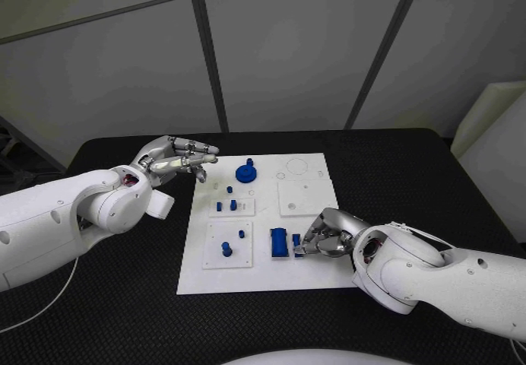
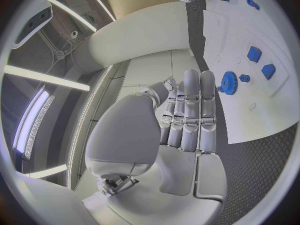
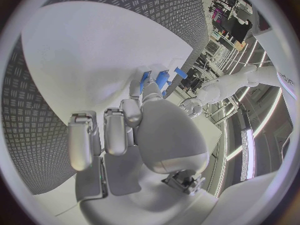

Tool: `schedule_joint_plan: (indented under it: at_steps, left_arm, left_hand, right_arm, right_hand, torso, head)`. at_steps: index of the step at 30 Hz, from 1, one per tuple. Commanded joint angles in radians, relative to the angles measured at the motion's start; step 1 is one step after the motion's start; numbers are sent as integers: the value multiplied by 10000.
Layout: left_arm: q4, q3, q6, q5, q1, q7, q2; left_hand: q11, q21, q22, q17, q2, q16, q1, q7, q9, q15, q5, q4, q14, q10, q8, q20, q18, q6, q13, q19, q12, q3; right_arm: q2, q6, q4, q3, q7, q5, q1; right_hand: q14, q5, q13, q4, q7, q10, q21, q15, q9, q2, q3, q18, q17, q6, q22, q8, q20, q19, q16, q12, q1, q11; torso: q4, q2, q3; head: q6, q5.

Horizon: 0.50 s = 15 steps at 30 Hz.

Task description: Assemble the parts on the task board

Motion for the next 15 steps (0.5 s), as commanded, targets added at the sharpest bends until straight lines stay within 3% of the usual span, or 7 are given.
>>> schedule_joint_plan:
  at_steps: [1, 9, 15]
  left_arm:
    - [8, 7, 84, 39, 11, 39, 5]
    - [13, 7, 85, 39, 11, 39, 2]
    - [-16, 7, 95, 39, 10, 43, 15]
  left_hand:
    - [-4, -64, -13, -14, 12, -50, -18, -5, -16, -26, 28, -18, -50, -74, -41, 29, -34, -77, 18, 31, -39, -23]
    - [-4, -68, -15, -15, 15, -53, -19, -4, -16, -25, 31, -17, -51, -75, -41, 29, -34, -78, 19, 32, -39, -24]
    - [-4, -68, -15, -15, 15, -53, -19, -4, -16, -25, 31, -17, -51, -75, -41, 29, -34, -78, 19, 32, -39, -24]
  right_arm:
    - [32, 158, -73, -19, -26, -492, -5]
    - [-47, -49, -10, -19, 150, -562, -6]
    - [-332, -102, 118, -18, 927, -127, -3]
  right_hand:
    - [507, -38, 0, -38, -32, 6, 28, -75, 3, 83, -7, -151, 45, 74, 2635, -47, -64, 1072, 47, -25, 219, -88]
    - [502, 120, -11, 216, 0, 36, 28, -50, 26, 129, -305, -151, 38, 105, 2635, -65, -47, 1072, 33, -46, -267, -61]
    - [462, 146, -96, 708, 49, -2, 28, -13, 85, 102, -664, -151, -117, 71, 2635, -71, -14, 1072, -89, -182, -983, -16]
  torso:
    - [3, -2, -4]
    - [-22, -9, 6]
    - [-3, -28, -3]
  head:
    - [-11, 7]
    - [15, 3]
    - [56, -16]
